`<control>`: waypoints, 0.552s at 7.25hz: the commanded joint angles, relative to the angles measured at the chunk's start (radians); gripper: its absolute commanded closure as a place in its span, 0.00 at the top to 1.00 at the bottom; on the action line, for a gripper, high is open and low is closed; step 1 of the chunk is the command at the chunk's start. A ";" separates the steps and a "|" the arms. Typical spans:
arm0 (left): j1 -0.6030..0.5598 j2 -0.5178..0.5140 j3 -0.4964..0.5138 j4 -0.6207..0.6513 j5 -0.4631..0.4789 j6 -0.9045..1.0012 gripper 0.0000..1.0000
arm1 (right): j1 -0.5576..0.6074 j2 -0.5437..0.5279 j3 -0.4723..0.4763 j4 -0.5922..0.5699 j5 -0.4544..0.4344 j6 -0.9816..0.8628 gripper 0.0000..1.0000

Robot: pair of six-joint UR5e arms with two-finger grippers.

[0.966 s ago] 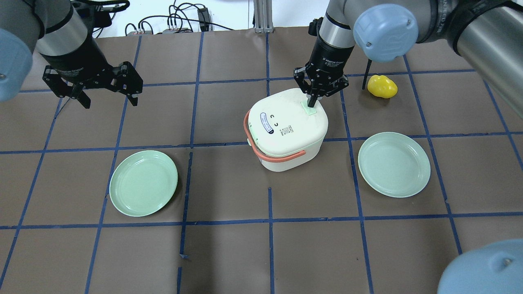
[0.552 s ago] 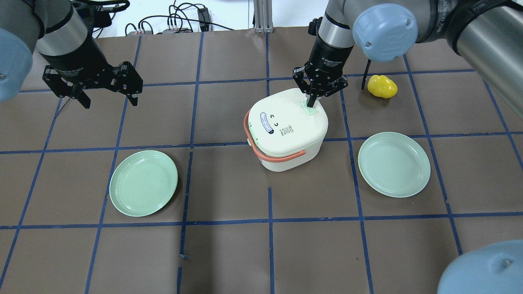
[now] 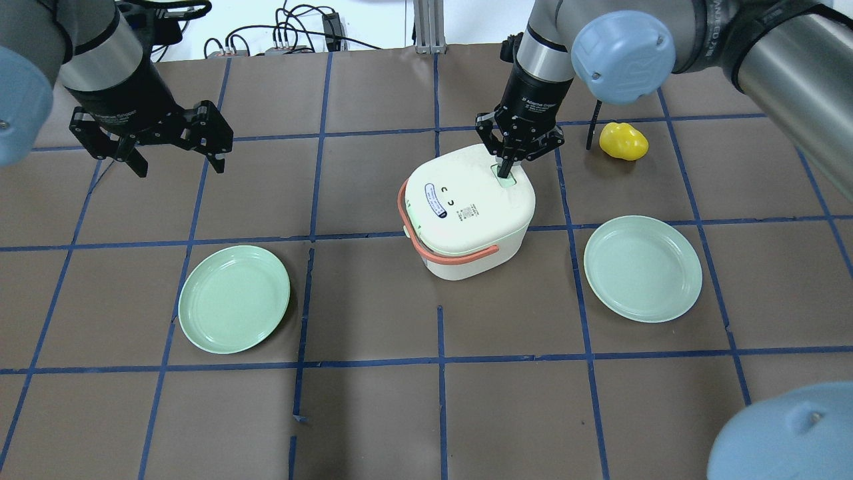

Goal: Press rice cooker button
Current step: 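Press down on the lid release button with the right gripper fingertips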

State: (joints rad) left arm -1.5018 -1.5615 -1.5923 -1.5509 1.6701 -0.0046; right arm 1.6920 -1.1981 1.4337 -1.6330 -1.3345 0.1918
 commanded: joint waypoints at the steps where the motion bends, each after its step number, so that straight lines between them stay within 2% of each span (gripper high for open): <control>1: 0.000 0.000 0.000 0.000 -0.001 0.000 1.00 | 0.000 0.002 -0.001 -0.002 0.000 0.001 0.13; 4: 0.000 0.000 0.000 0.000 0.000 0.000 1.00 | 0.017 -0.047 -0.022 0.031 -0.018 0.049 0.17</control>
State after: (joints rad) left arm -1.5018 -1.5616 -1.5923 -1.5509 1.6704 -0.0046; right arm 1.6970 -1.2196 1.4166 -1.6211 -1.3491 0.2186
